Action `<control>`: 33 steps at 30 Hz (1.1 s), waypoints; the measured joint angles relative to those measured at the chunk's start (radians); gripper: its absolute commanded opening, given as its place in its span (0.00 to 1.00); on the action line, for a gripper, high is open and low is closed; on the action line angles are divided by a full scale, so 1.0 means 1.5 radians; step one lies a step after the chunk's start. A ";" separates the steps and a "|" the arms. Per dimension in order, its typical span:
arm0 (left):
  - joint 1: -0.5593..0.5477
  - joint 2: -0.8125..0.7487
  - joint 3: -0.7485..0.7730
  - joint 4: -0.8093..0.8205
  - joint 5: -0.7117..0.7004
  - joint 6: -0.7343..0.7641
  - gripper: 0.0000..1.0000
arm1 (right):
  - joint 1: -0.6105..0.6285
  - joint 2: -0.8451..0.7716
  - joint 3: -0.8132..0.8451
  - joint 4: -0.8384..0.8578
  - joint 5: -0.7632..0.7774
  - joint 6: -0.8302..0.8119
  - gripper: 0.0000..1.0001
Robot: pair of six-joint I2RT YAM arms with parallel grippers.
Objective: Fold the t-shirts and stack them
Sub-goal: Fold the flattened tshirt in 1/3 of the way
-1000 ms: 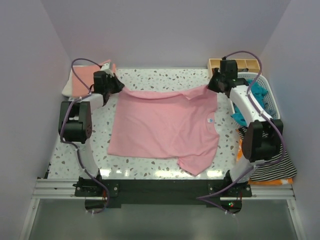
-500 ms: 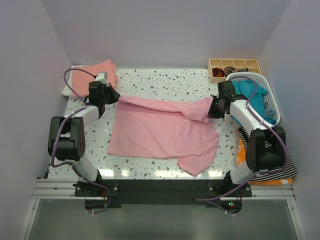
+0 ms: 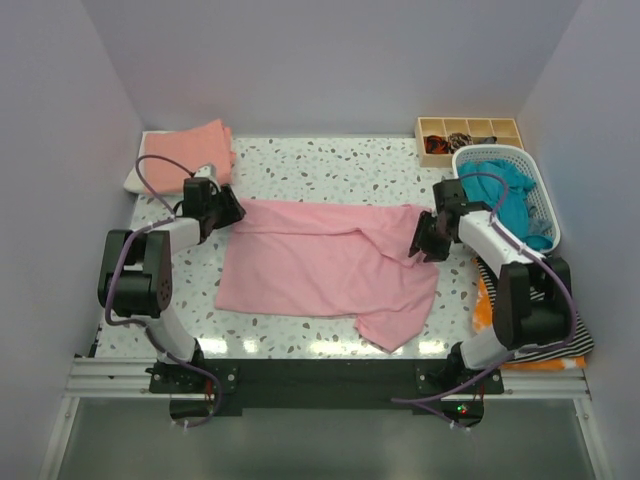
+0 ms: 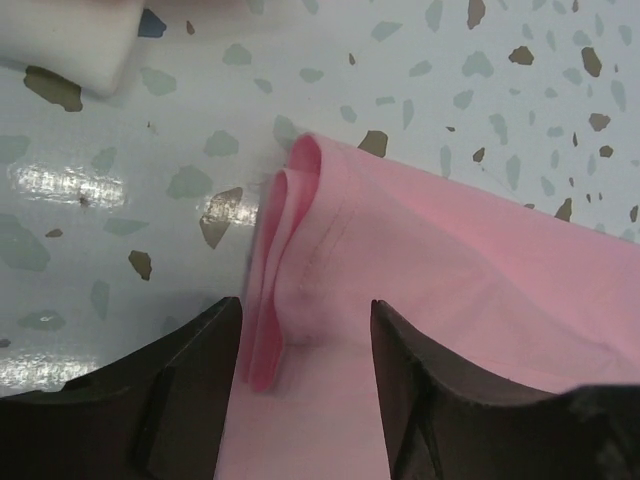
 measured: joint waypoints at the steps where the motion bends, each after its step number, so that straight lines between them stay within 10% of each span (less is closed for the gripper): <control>1: 0.000 0.000 0.000 -0.008 -0.008 -0.005 0.66 | 0.001 -0.009 -0.004 -0.009 0.003 -0.001 0.52; 13: -0.009 -0.083 0.011 -0.005 -0.008 -0.036 0.69 | 0.003 -0.049 0.131 0.037 0.133 -0.013 0.56; 21: -0.065 0.023 0.105 0.081 0.080 -0.051 0.69 | 0.002 0.134 0.230 0.063 0.155 -0.005 0.48; 33: -0.068 0.132 0.107 0.111 0.138 -0.061 0.67 | -0.023 0.114 0.194 0.038 0.156 0.058 0.47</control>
